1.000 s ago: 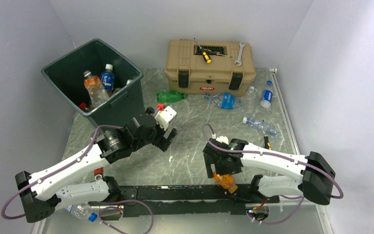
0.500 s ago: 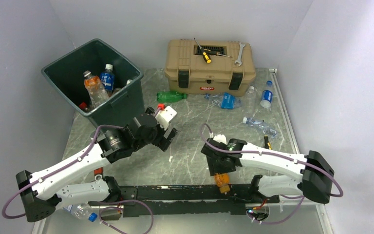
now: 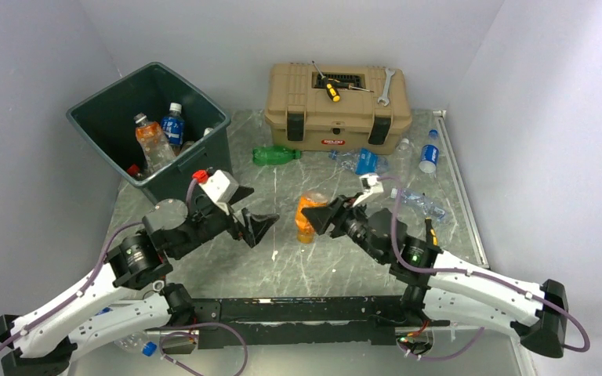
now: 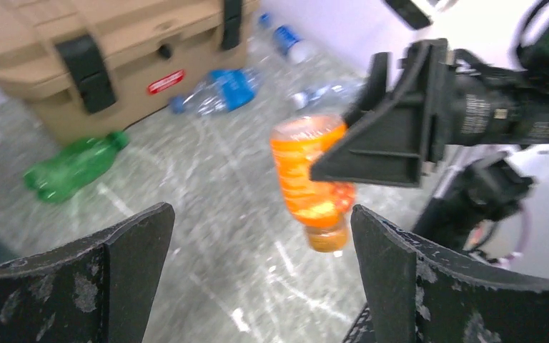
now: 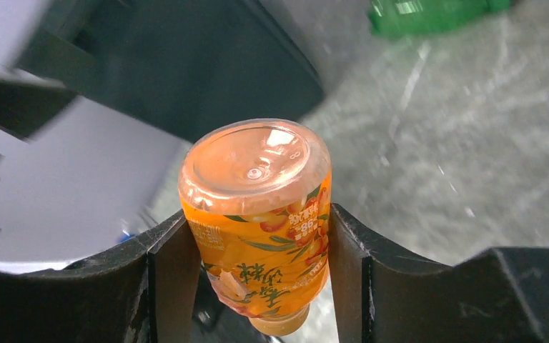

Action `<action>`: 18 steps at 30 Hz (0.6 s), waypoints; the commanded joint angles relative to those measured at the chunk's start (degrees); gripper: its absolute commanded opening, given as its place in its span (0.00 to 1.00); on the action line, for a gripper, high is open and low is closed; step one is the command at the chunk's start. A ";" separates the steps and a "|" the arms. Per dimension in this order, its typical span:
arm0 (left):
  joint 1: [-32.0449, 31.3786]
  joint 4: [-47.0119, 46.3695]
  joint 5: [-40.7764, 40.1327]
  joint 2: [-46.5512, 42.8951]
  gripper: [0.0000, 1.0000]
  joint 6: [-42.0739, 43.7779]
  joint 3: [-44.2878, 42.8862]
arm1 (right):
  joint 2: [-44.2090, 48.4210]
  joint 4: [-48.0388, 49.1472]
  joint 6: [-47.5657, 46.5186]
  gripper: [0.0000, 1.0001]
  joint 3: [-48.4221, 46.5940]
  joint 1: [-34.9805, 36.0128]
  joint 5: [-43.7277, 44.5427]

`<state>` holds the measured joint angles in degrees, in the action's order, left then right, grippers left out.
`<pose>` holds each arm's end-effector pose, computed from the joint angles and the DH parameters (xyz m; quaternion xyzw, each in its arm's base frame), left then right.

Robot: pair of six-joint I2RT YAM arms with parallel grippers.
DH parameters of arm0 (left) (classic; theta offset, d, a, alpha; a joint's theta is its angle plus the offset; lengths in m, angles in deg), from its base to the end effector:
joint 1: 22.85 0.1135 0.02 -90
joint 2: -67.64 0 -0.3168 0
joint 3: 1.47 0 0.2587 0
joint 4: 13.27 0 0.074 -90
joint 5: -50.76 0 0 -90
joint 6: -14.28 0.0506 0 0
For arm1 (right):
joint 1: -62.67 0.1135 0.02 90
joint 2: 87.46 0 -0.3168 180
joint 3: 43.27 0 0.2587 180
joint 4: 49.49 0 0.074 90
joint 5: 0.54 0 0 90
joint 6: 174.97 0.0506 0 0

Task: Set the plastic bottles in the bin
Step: Pick up the plastic bottle from the corner of the board.

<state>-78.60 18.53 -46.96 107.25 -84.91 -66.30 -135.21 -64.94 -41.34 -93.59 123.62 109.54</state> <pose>0.0806 -0.1064 0.4115 0.2532 0.7019 -0.3140 0.5871 0.1045 0.1523 0.3325 -0.0085 0.7776 0.4022 0.4833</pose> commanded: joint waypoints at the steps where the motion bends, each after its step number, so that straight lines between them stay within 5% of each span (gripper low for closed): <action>1: 0.11 -12.71 15.73 -2.16 0.99 -6.55 3.78 | 5.25 30.65 -5.03 0.35 6.96 -0.25 2.95; 12: 0.11 -34.44 30.05 4.05 0.98 -15.00 8.54 | 4.21 55.91 3.72 0.31 13.87 -2.06 -3.71; 18: 0.11 -41.36 27.17 4.85 0.97 -17.65 10.81 | 1.30 68.76 6.87 0.32 16.48 -3.13 -7.54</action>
<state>-78.49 -12.59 -20.71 112.45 -99.40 -56.90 -132.50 -12.18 -37.97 -78.31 120.82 106.85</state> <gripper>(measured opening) 0.976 0.603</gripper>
